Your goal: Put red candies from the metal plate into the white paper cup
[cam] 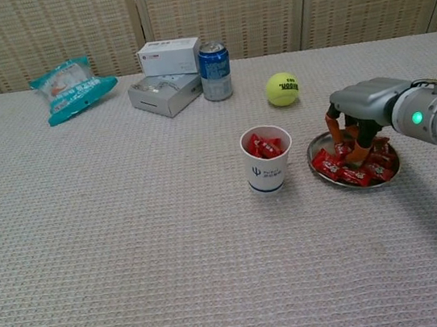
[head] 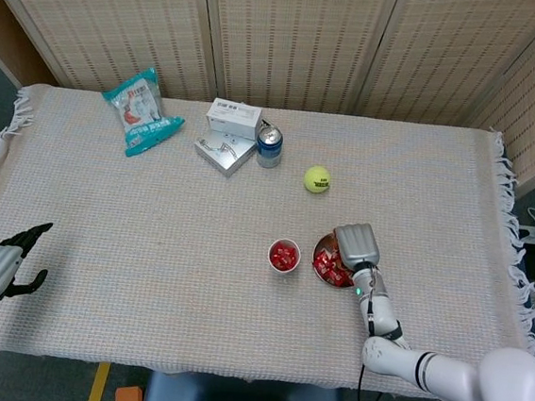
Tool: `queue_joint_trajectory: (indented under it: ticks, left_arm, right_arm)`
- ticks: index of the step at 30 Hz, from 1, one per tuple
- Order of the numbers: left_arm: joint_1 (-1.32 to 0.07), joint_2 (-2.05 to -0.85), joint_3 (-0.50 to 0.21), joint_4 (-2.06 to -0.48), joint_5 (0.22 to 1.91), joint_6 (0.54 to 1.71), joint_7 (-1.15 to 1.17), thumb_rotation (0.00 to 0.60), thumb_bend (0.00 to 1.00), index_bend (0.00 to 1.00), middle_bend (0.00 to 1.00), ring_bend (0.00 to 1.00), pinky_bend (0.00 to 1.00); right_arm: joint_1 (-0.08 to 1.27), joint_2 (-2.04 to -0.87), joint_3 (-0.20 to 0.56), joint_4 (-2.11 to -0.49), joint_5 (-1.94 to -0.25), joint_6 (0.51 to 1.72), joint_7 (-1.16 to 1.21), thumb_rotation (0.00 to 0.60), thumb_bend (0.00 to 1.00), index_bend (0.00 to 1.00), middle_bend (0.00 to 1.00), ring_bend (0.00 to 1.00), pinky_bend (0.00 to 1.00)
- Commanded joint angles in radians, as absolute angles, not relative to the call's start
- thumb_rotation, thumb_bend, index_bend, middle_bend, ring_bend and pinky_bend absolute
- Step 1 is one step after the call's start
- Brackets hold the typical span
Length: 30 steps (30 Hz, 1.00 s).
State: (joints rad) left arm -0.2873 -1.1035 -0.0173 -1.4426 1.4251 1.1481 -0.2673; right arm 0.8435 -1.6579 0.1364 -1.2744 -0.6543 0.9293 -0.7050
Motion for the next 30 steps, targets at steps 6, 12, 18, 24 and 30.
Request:
queue_joint_trajectory:
  ticks: [6,12,18,24,30]
  left_arm:
    - [-0.288,-1.105,-0.019,-1.446,1.422,1.148,-0.261,0.600,0.45,0.00,0.09,0.14,0.25]
    - [-0.288,-1.105,-0.020,-1.446,1.422,1.148,-0.262,0.600,0.45,0.00,0.09,0.14,0.25]
    - [-0.287,-1.104,-0.019,-1.446,1.425,1.150,-0.266,0.600,0.45,0.00,0.09,0.14,0.25]
    - [-0.287,-1.100,-0.020,-1.443,1.424,1.149,-0.280,0.600,0.45,0.00,0.09,0.14,0.25]
    - [-0.286,-1.099,-0.020,-1.440,1.427,1.152,-0.289,0.600,0.45,0.00,0.09,0.14,0.25]
  right_arm:
    - [0.796,-1.510,0.169,-1.533,-0.778,1.030,-0.622,0.600,0.18,0.57,0.86,0.80,1.00]
    - [0.809,-1.455,0.212,-1.674,-0.812,1.035,-0.591,0.600,0.18,0.55,0.86,0.80,1.00]
    - [0.868,-1.502,0.238,-1.675,-0.772,1.024,-0.635,0.600,0.18,0.55,0.86,0.80,1.00]
    - [0.925,-1.578,0.239,-1.616,-0.711,1.012,-0.686,0.600,0.18,0.53,0.86,0.80,1.00]
    - [0.942,-1.598,0.219,-1.591,-0.689,1.029,-0.725,0.600,0.18,0.46,0.86,0.80,1.00]
